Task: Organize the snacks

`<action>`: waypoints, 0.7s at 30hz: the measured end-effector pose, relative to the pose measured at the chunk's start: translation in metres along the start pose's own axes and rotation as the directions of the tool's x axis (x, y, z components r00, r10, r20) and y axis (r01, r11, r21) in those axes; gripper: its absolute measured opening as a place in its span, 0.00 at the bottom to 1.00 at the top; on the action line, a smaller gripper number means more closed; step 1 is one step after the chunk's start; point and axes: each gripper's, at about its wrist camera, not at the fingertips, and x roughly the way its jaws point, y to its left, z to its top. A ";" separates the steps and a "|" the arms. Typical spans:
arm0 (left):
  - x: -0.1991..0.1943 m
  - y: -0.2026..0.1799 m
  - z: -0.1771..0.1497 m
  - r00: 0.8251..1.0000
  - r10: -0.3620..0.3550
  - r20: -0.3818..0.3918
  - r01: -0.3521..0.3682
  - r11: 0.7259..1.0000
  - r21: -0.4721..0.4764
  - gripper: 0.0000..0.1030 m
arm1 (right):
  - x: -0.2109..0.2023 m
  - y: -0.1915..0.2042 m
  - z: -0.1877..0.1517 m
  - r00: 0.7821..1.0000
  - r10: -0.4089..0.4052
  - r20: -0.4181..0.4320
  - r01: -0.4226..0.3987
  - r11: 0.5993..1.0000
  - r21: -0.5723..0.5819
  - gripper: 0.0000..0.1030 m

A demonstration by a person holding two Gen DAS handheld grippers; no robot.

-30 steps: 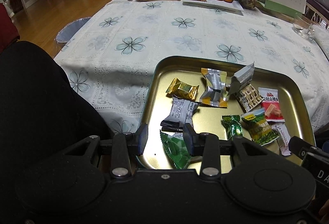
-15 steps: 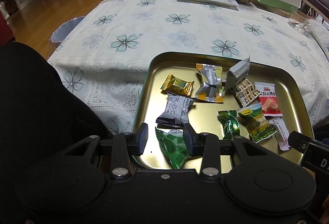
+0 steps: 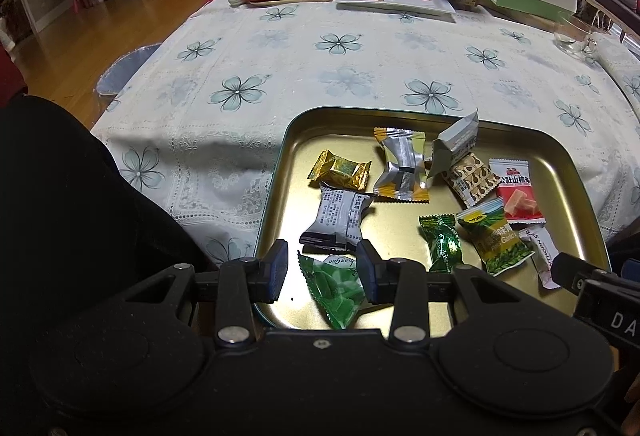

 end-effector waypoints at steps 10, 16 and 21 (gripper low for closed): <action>0.000 -0.001 0.000 1.000 -0.002 0.001 0.002 1.000 0.004 0.46 | -0.001 0.001 -0.001 1.000 0.000 0.006 0.000 1.000 -0.010 0.83; -0.001 -0.003 -0.001 1.000 -0.005 0.004 0.005 1.000 0.012 0.46 | -0.001 0.001 -0.001 1.000 -0.001 0.004 0.001 1.000 -0.011 0.83; -0.001 -0.002 -0.001 1.000 -0.007 0.002 0.007 1.000 0.012 0.46 | -0.001 0.001 -0.001 1.000 -0.001 0.004 0.001 1.000 -0.012 0.83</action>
